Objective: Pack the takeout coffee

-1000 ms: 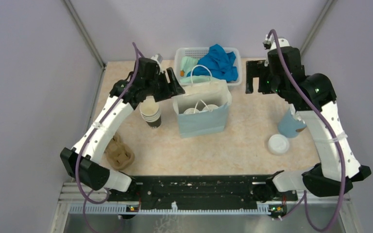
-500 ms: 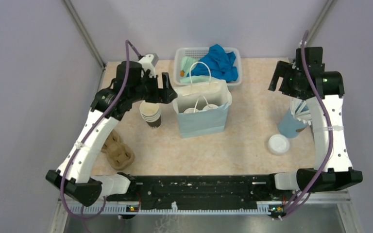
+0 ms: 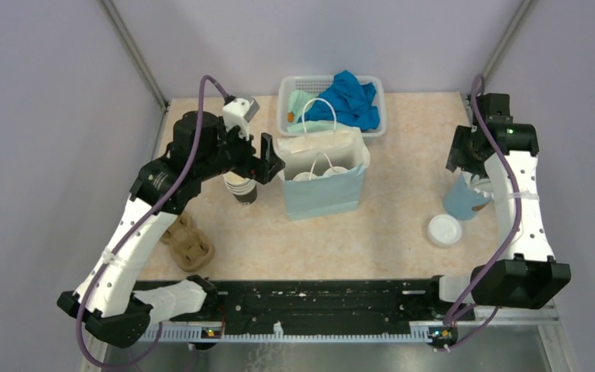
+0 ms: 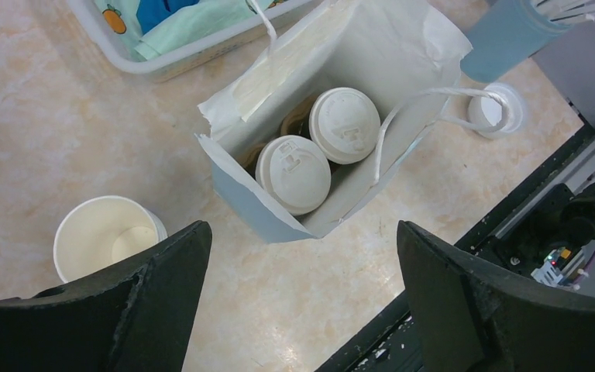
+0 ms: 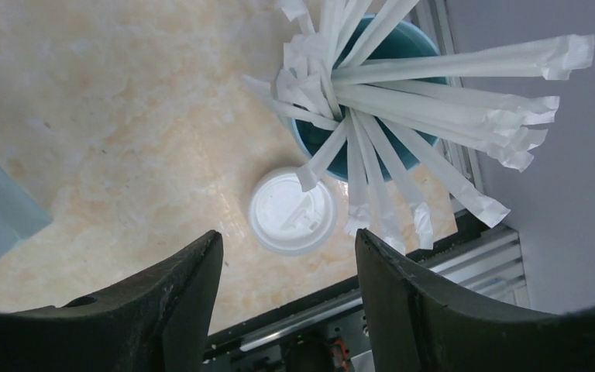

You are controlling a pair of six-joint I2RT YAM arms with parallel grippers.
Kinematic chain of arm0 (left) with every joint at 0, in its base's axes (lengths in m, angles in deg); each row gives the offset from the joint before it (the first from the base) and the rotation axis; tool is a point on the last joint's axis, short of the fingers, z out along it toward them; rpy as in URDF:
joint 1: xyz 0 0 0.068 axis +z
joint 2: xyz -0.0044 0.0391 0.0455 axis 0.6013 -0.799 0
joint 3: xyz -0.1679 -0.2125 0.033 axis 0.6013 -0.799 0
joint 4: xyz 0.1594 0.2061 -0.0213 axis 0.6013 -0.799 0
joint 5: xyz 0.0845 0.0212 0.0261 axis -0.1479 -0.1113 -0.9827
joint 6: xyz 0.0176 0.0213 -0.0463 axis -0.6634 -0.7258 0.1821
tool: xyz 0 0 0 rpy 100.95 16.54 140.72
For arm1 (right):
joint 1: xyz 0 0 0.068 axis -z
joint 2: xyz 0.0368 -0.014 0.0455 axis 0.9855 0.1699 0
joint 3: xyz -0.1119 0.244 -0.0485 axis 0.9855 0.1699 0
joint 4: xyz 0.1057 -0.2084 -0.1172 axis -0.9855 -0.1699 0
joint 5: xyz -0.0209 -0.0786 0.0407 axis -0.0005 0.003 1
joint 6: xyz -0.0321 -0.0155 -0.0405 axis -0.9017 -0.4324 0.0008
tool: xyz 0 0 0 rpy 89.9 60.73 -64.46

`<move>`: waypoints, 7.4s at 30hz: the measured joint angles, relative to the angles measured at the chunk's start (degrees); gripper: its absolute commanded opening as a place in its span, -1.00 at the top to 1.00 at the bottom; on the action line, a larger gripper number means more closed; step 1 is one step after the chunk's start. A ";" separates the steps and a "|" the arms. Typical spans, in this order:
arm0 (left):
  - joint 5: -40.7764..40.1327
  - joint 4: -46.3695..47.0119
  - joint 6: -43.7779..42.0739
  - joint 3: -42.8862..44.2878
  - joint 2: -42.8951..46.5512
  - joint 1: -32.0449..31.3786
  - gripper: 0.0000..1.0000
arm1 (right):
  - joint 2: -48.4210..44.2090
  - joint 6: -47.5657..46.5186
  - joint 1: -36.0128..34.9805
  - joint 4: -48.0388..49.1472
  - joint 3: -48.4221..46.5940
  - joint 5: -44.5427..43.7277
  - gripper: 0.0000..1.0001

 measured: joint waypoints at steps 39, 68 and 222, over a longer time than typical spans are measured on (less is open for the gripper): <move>-6.82 -1.07 -3.91 0.76 -2.58 -3.78 -0.94 | 1.62 -10.91 -0.55 14.49 14.71 -8.48 1.00; -5.92 -0.94 -3.39 0.76 -0.35 -5.27 -0.94 | 0.57 0.28 -0.81 -12.50 -38.80 8.02 1.00; -18.64 -3.43 -7.34 1.70 0.04 -10.88 -0.96 | -9.60 23.41 2.05 26.56 -9.22 56.98 1.00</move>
